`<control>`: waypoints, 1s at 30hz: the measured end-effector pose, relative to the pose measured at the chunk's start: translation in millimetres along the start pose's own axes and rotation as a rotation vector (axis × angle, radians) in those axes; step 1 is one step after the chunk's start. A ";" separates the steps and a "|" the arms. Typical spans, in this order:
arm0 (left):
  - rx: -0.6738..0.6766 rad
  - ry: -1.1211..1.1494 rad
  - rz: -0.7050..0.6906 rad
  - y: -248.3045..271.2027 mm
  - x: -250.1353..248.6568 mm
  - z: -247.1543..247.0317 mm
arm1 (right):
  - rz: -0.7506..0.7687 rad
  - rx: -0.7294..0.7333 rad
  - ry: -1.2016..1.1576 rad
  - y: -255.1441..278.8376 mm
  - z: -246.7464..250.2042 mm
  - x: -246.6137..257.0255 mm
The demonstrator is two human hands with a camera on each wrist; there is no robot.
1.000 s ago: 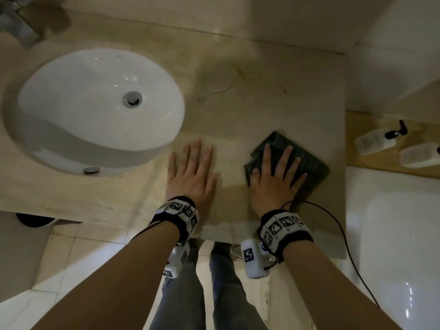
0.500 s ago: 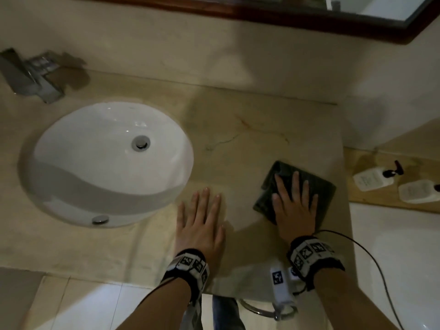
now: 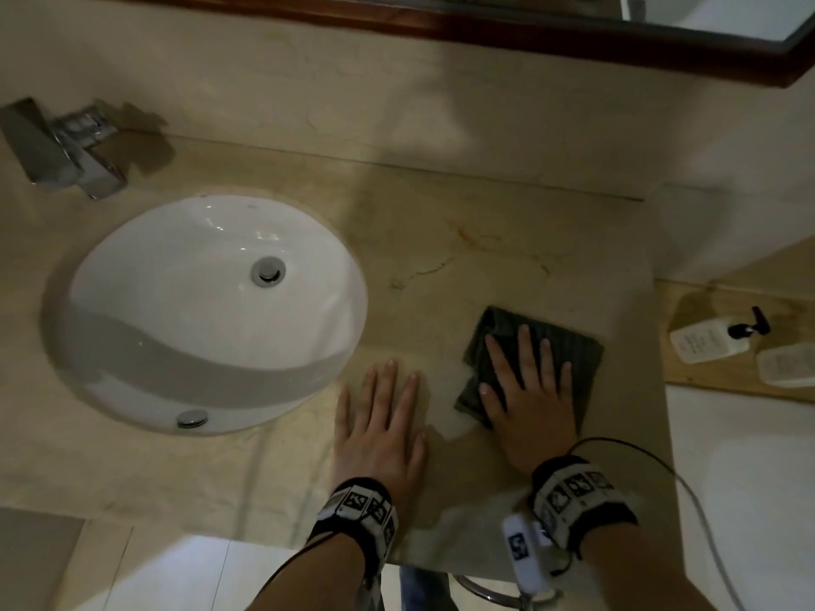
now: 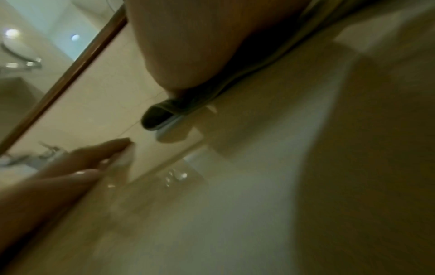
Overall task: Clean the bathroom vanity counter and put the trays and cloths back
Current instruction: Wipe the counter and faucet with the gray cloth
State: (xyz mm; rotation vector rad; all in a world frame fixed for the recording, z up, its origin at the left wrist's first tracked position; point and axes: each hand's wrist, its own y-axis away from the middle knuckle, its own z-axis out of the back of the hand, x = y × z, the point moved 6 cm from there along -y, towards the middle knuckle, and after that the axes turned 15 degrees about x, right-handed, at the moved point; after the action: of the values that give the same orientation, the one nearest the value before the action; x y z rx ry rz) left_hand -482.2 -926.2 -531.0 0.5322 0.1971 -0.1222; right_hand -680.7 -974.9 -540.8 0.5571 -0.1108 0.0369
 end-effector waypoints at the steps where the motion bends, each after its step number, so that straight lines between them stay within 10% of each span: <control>1: 0.000 -0.001 0.000 0.2 -0.2 0.2 | 0.029 0.010 0.026 0.2 2.7 -11.7; 12: 0.003 0.008 -0.012 -0.5 0.8 -1.1 | -0.412 0.087 -0.302 -32.3 18.3 -5.6; 19: 0.012 0.004 -0.008 -0.8 2.0 -2.1 | -0.133 0.088 -0.128 -37.0 21.3 60.5; 30: 0.041 0.012 0.005 -2.0 2.2 -1.9 | 0.010 0.071 0.046 3.8 6.4 24.9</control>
State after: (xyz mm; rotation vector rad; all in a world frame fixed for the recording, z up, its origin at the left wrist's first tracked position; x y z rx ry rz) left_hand -480.6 -927.0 -534.1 0.5747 0.2056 -0.1186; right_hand -656.8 -974.9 -530.6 0.6266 -0.0677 0.0634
